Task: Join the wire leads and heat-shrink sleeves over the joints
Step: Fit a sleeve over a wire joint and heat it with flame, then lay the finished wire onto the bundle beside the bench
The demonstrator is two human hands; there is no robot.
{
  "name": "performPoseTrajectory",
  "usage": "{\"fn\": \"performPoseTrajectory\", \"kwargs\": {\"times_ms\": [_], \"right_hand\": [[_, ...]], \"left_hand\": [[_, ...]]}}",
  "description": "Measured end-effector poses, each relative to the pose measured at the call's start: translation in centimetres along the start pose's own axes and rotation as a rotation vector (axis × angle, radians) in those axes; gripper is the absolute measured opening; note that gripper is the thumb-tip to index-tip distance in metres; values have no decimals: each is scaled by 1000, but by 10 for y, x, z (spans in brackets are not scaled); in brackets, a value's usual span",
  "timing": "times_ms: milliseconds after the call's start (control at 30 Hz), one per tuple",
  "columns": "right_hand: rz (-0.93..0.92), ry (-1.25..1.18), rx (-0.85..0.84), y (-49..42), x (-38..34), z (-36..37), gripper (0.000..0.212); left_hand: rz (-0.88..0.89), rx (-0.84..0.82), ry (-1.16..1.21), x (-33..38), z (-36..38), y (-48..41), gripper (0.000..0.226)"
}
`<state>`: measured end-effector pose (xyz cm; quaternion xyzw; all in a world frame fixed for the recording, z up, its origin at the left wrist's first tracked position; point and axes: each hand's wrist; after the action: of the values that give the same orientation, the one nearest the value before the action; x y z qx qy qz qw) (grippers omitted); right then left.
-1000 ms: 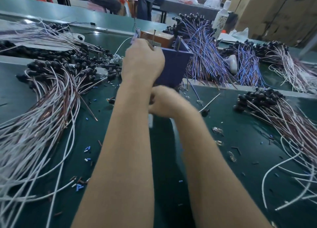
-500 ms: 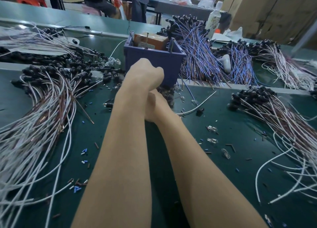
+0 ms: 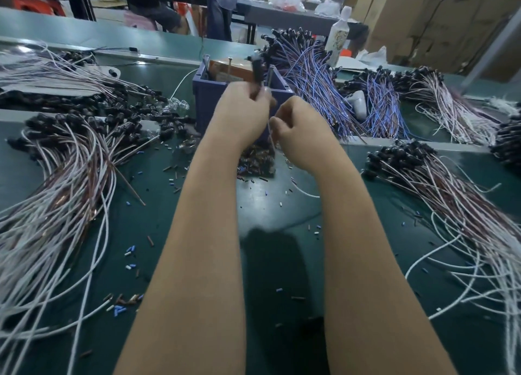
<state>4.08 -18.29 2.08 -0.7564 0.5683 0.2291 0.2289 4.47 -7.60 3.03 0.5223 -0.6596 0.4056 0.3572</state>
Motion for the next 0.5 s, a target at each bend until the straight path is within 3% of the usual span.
{"fn": "performPoseTrajectory", "kwargs": {"times_ms": [100, 200, 333, 433, 500], "right_hand": [[-30, -171, 6, 15, 5, -5, 19], [-31, -171, 111, 33, 21, -21, 29], [-37, -66, 548, 60, 36, -68, 26], [-26, 13, 856, 88, 47, -112, 20], [9, 33, 971, 113, 58, -138, 22]], "left_hand": [[141, 81, 146, 20, 7, -1, 31], [211, 186, 452, 45, 15, -3, 30], [274, 191, 761, 84, 46, -3, 29], [296, 102, 830, 111, 86, -2, 30], [253, 2, 839, 125, 117, -2, 30]]}}
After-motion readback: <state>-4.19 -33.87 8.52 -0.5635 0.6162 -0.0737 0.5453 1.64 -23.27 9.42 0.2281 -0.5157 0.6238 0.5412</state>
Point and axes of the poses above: each hand's wrist, its own y-axis away from the middle knuckle, its own z-axis out of the palm, x = y × z, and after that the axes turned 14 degrees about -x, right-handed
